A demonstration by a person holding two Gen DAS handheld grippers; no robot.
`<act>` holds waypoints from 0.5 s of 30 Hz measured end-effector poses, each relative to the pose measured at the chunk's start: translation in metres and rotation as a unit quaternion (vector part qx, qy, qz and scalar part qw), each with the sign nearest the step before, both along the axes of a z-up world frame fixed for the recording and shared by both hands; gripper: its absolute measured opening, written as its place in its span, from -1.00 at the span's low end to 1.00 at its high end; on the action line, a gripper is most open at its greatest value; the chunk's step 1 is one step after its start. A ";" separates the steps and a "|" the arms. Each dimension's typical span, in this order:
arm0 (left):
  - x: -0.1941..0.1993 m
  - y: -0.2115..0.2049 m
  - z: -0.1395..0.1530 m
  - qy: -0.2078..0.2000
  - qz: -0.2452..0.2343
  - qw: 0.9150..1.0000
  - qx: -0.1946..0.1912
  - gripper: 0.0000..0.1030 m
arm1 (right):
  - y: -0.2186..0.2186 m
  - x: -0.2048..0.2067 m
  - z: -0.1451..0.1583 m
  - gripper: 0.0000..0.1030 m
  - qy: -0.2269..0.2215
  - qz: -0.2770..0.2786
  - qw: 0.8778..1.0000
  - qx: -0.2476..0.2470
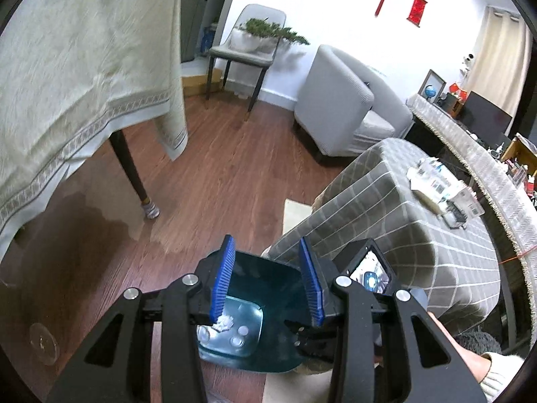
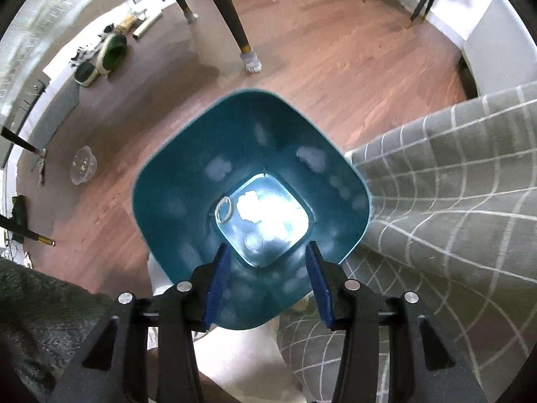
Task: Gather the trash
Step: 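Move both grippers back toward the table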
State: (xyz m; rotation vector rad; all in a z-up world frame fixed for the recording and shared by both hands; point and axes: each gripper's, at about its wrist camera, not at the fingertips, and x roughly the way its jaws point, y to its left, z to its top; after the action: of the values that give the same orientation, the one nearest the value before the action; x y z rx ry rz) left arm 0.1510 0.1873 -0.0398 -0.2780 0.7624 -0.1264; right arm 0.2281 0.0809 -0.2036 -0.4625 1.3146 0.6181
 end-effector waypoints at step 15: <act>0.015 -0.053 0.037 -0.048 -0.034 0.998 -0.003 -0.16 | -0.044 -0.009 0.103 -0.02 -0.110 0.001 0.986 0.123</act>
State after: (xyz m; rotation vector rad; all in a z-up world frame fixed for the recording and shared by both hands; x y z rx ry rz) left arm 0.1664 0.1346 -0.0028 -0.2492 0.6764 -0.2044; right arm 0.2192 0.0373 -0.1003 -0.3195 1.0139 0.7010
